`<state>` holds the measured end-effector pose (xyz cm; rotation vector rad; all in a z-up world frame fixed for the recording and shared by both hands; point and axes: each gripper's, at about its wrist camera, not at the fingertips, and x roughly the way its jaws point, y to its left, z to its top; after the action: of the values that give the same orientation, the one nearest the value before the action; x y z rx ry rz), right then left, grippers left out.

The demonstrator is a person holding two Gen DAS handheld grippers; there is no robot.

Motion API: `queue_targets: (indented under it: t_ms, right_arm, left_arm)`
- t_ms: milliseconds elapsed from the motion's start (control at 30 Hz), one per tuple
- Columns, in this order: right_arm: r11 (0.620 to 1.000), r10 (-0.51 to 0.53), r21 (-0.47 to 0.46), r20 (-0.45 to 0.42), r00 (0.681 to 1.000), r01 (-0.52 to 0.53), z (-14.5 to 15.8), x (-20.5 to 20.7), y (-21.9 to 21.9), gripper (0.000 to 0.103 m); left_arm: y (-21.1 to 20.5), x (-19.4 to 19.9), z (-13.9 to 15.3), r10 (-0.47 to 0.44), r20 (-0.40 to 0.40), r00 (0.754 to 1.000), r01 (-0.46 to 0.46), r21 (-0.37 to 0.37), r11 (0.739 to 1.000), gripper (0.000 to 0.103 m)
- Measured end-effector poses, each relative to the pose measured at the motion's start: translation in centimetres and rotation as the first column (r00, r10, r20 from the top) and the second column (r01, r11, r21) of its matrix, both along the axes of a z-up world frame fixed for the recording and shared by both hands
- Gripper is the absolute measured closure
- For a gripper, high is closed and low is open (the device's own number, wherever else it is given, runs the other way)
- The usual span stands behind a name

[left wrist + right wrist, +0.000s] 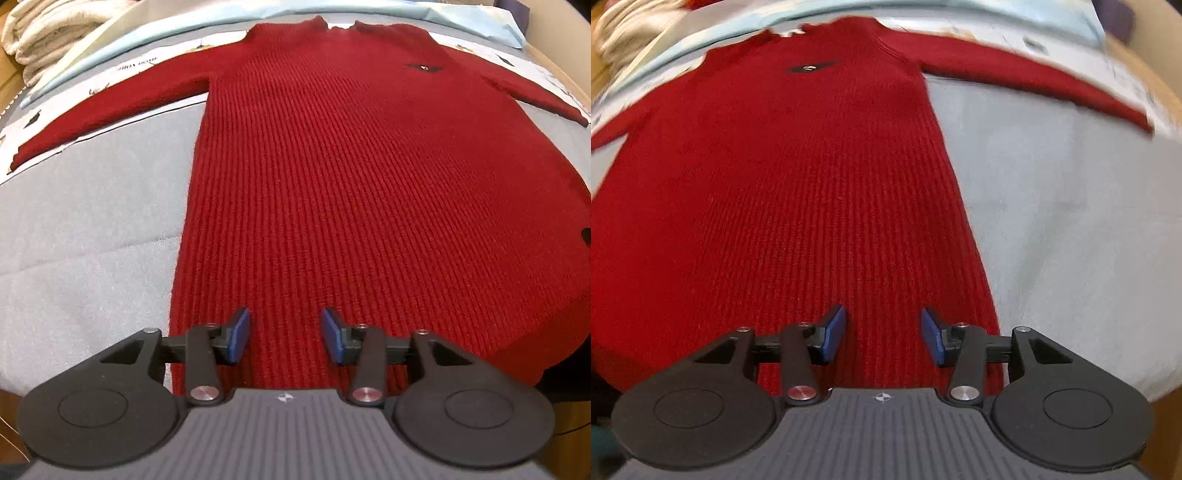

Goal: Fold small clothes
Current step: 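Release the sweater with both tools and smooth it flat on the sheet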

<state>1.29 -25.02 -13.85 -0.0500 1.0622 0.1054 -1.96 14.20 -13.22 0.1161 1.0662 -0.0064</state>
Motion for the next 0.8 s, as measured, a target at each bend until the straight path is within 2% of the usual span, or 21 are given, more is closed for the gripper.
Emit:
queue_targets:
  t_ms: [67,167,267,333,500,567,667,733,800]
  right_arm:
    - [1.0,0.01,-0.01,0.027,1.0,-0.01,0.7,-0.2,0.7,0.054]
    - [0.999,-0.031,0.047,0.101,0.994,0.026,2.6,-0.2,0.1,0.054]
    - [0.996,-0.019,0.088,0.18,0.983,0.003,5.2,0.5,-0.8,0.054]
    - [0.996,-0.007,0.085,0.272,0.962,-0.017,8.0,0.8,-1.3,0.054]
    - [0.991,-0.044,0.129,0.474,0.879,-0.019,14.3,1.4,-4.6,0.048]
    - [0.992,-0.055,0.122,0.53,0.846,-0.012,14.9,1.2,-6.3,0.046]
    - [0.995,-0.065,0.099,0.572,0.817,0.01,13.5,1.1,-7.1,0.046]
    - [0.989,-0.123,0.131,0.521,0.844,0.064,12.7,2.2,-7.2,0.048]
    - [0.978,-0.166,0.197,0.537,0.827,0.068,13.1,2.3,-7.2,0.048]
  left_arm:
    - [0.1,-0.1,0.4,0.013,0.003,1.0,-0.013,-0.017,1.0,0.053]
    - [0.2,0.1,1.0,0.037,0.026,0.999,-0.035,-0.044,0.998,0.053]
    - [0.7,0.5,1.8,0.052,0.061,0.997,-0.05,-0.041,0.998,0.05]
    - [0.2,0.4,2.5,0.06,0.09,0.994,-0.057,-0.038,0.998,0.05]
    - [-0.5,0.6,3.8,0.062,0.174,0.983,-0.057,-0.036,0.998,0.05]
    - [-0.7,0.6,4.4,0.064,0.214,0.975,-0.06,-0.024,0.998,0.05]
    - [-0.8,0.5,4.9,0.072,0.257,0.964,-0.073,-0.007,0.997,0.05]
    - [-0.7,0.3,4.9,0.082,0.275,0.958,-0.087,0.004,0.996,0.05]
    - [-0.5,0.5,4.7,0.091,0.282,0.955,-0.1,0.016,0.995,0.05]
